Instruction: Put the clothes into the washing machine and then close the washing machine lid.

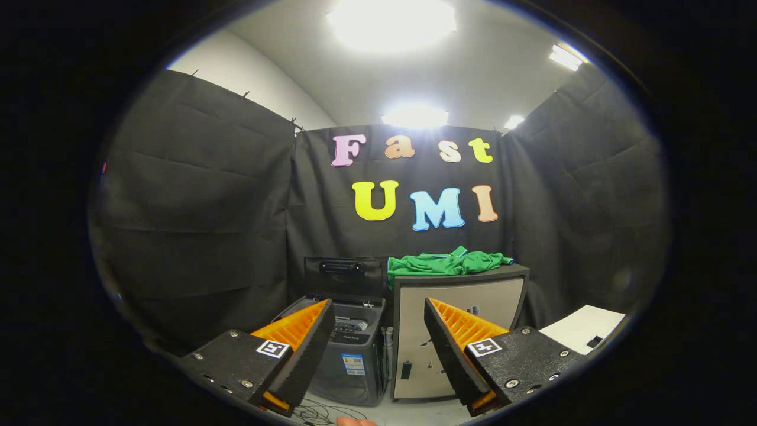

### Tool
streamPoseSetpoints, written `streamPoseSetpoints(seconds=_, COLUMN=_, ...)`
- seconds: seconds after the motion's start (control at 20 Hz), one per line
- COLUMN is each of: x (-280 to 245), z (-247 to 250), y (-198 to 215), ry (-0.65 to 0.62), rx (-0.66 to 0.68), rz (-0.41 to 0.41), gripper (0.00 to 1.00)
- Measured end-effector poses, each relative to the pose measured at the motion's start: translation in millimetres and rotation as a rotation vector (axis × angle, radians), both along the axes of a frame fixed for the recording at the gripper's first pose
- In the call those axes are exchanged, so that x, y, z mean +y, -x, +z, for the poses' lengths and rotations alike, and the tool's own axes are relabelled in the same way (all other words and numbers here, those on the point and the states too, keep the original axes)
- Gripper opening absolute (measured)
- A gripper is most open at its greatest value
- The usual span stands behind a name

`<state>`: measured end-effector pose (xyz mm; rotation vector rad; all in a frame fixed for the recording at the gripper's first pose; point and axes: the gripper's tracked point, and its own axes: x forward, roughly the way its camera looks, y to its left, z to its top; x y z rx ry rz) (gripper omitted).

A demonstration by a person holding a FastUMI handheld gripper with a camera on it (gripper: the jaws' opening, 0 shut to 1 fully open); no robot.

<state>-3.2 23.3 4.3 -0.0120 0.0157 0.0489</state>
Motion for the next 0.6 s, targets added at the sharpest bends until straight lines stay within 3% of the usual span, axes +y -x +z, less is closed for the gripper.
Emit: streamPoseSetpoints(seconds=0.6, x=10, z=11, y=-28, ry=-0.003, rx=0.000, rz=-0.044, gripper=0.93)
